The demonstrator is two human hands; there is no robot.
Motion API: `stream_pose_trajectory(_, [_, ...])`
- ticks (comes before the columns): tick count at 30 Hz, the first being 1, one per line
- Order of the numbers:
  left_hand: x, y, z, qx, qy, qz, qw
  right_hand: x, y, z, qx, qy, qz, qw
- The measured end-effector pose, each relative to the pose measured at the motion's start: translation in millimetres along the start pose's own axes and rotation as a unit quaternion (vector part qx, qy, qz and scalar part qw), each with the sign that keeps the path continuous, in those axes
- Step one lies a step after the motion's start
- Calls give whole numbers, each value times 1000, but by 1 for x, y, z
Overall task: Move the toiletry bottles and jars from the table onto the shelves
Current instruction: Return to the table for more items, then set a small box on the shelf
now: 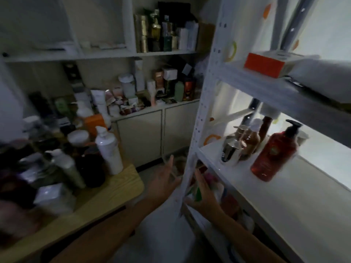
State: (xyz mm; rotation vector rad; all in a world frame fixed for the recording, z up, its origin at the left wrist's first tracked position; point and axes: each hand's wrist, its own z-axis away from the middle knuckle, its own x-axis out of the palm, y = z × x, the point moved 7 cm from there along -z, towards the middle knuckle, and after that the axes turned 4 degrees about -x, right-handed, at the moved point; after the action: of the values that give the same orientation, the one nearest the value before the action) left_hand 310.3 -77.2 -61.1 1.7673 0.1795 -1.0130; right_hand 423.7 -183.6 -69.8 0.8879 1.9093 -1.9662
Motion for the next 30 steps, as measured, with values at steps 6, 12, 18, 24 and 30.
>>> stream_pose_trajectory(6, [-148,-119,93,-90,202,-84,972,154,-99,-50,-89,-174,48,979])
stream_pose_trajectory(12, [-241,-197,208,-219,307,-140,915,278,-186,-45,-89,-289,5,953])
stream_pose_trajectory(18, [-254,-245,282,-282,311,-71,905,333,-210,-40,-16,-290,-57,955])
stream_pose_trajectory(24, [-251,-249,260,-265,283,-33,921,351,-208,-64,-8,-291,-46,956])
stream_pose_trajectory(30, [-241,-247,200,-251,181,-86,947,370,-202,-108,-5,-294,13,956])
